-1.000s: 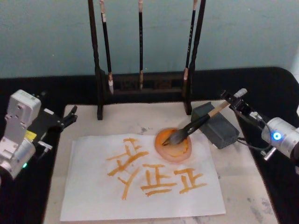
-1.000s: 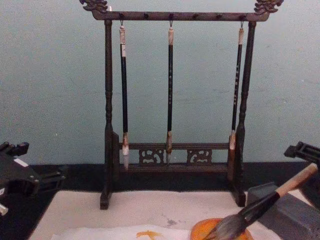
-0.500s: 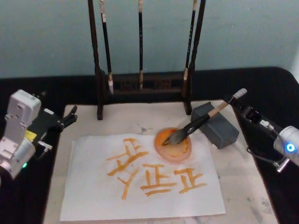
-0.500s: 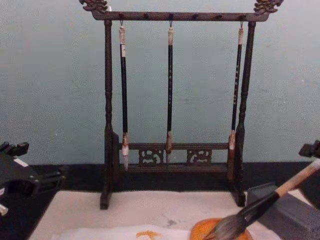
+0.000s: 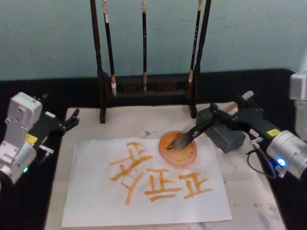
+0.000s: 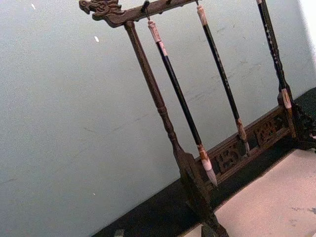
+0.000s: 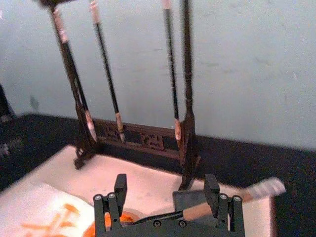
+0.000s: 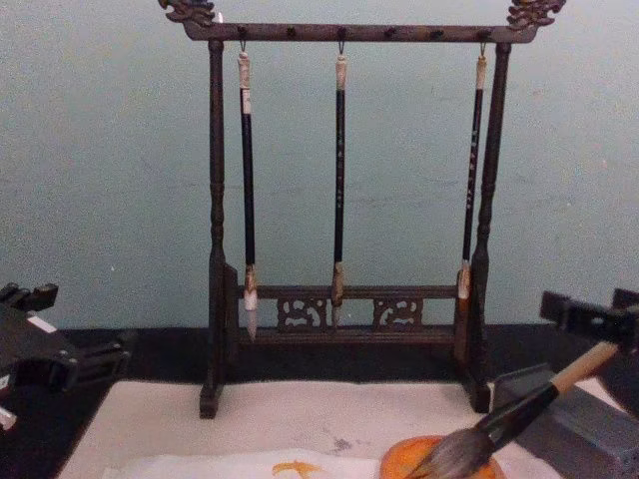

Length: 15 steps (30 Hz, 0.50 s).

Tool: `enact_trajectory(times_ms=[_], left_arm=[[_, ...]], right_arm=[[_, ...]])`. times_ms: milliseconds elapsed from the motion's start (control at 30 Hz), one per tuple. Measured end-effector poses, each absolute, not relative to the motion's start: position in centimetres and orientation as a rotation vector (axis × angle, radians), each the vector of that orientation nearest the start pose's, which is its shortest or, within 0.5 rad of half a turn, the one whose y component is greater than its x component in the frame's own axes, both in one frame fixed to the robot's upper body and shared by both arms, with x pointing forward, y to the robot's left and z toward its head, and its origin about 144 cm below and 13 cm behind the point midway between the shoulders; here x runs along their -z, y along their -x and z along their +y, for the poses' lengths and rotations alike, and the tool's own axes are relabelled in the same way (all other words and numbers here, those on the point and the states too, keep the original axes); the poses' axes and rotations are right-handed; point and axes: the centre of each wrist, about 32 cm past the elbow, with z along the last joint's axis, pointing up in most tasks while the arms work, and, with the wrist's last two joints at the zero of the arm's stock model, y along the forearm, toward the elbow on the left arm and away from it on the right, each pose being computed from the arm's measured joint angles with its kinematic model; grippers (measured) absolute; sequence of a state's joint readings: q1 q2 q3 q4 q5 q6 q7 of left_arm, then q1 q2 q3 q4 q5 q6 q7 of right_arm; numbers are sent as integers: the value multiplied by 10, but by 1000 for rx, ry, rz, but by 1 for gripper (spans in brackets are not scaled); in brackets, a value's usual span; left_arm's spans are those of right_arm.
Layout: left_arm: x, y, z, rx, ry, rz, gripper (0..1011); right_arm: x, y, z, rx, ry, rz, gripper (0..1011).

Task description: Pick up the brush from the inkstone, write on the paper, then place the brush back to its original position.

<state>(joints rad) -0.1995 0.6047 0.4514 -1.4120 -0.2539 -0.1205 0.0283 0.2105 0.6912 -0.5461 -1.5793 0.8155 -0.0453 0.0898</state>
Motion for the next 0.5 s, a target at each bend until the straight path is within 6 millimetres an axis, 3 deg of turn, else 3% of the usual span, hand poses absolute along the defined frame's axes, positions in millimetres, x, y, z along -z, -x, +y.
enact_trajectory(times_ms=[167,500], left_arm=[[-1140,-489,310,-1248,-304,-285,1010],[-1140,-489,310,-1248,-304,-285,1010]], right_arm=[[-1163,-479,-273,1058,112,-34,1000],[-1148,-485,-261,1050,244,-247,1000]])
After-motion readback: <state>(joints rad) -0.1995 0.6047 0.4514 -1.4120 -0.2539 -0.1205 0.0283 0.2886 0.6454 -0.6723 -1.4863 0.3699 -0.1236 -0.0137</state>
